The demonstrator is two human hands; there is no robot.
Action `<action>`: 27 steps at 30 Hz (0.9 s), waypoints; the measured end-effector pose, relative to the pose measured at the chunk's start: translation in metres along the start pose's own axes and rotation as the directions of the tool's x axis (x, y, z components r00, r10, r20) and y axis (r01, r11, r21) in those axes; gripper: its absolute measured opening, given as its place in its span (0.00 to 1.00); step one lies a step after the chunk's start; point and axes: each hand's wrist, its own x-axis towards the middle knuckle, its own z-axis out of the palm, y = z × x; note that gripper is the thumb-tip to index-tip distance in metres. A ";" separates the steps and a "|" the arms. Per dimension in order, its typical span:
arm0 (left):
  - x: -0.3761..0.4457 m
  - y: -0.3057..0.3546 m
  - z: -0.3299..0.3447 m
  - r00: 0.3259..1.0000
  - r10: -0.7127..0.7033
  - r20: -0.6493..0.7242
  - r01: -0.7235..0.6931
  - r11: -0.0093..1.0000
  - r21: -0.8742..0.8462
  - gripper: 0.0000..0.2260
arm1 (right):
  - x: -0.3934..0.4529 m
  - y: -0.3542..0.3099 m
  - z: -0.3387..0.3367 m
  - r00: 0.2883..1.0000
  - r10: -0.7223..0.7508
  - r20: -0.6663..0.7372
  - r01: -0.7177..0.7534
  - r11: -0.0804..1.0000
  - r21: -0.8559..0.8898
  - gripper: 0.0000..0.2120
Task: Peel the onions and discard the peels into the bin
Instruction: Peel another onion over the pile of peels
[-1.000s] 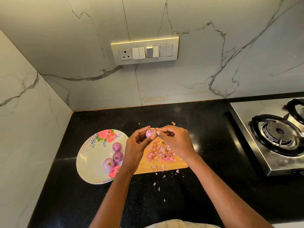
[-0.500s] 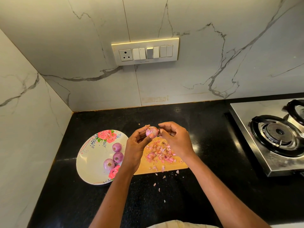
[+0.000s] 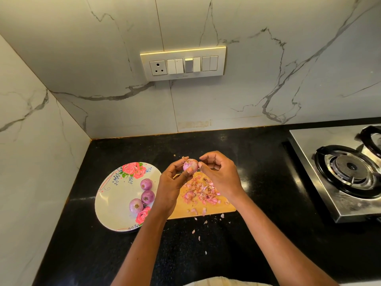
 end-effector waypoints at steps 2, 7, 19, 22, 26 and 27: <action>0.000 0.001 0.000 1.000 -0.019 0.005 0.019 0.999 -0.050 0.20 | 0.002 0.003 0.000 0.999 0.023 -0.035 -0.024 1.000 -0.011 0.06; 0.000 0.006 -0.002 0.998 -0.056 0.042 0.062 0.986 -0.154 0.18 | 0.004 0.015 -0.006 0.994 0.059 -0.089 -0.067 0.993 -0.100 0.04; 0.001 0.001 -0.003 0.999 0.016 0.043 -0.019 0.998 0.060 0.21 | 0.002 0.001 -0.003 0.996 0.041 0.076 -0.033 0.994 -0.105 0.12; 0.003 0.000 -0.004 0.999 0.042 0.034 -0.046 0.994 0.102 0.19 | 0.002 -0.005 0.000 0.995 0.008 0.099 0.002 0.995 -0.097 0.12; 0.002 0.003 -0.003 0.997 0.037 0.064 -0.043 0.995 0.089 0.19 | 0.002 0.000 0.002 0.997 0.040 0.071 -0.039 0.999 -0.010 0.10; 0.001 0.003 -0.003 0.996 0.031 0.079 -0.038 0.996 0.084 0.20 | 0.002 0.002 0.001 0.996 0.064 0.067 -0.065 0.998 0.025 0.10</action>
